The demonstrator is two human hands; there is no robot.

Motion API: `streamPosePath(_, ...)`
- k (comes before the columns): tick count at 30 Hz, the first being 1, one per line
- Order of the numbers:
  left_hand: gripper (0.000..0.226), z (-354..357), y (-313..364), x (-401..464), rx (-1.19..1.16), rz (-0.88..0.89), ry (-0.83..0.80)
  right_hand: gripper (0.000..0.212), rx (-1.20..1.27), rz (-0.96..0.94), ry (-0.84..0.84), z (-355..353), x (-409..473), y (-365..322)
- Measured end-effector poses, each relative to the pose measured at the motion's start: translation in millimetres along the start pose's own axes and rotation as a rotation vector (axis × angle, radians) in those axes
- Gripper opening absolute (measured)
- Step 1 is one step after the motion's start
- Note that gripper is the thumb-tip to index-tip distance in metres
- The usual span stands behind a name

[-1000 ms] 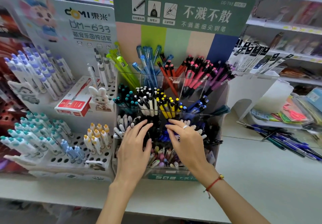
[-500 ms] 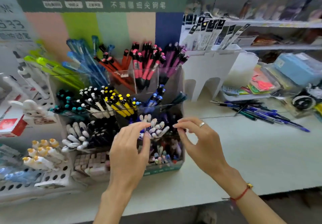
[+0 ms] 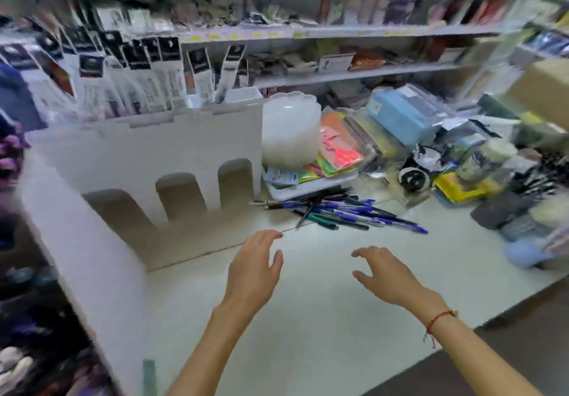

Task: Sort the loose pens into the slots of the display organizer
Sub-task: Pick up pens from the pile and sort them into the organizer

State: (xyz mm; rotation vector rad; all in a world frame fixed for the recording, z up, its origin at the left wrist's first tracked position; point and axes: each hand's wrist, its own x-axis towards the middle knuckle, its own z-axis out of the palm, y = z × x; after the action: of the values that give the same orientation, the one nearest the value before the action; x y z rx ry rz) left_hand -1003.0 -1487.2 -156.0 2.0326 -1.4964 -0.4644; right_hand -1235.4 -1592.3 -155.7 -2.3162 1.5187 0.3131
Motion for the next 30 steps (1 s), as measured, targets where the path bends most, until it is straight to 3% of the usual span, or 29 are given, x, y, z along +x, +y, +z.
streamPosePath(5, 0.053, 64.8, -20.2, 70.4, 0.171, -0.043, -0.110, 0.060, -0.090, -0.078, 0.133, -2.3, 74.2, 24.5)
streamPosePath(12, 0.104, 94.3, -58.9, 123.8, 0.330, -0.195, -0.123, 0.094, -0.200, -0.207, 0.235, 19.5, 163.2, 8.3)
streamPosePath(17, 0.114, 98.6, -63.4, 138.9, 0.415, -0.144, 0.018, 0.111, -0.205, -0.236, 0.290, 24.8, 198.1, 6.0)
streamPosePath(25, 0.091, 114.7, -47.6, 94.0, 0.348, -0.119, 0.021, 0.073, -0.116, -0.316, 0.294, 42.0, 158.5, 9.1)
streamPosePath(28, 0.090, 117.3, -38.8, 69.3, 0.304, -0.141, -0.004, 0.071, -0.103, -0.284, 0.305, 60.6, 129.8, 3.1)
streamPosePath(30, 0.101, 115.5, -30.1, 57.7, 0.283, -0.145, -0.014, 0.079, -0.118, -0.267, 0.299, 66.6, 118.3, -2.1)
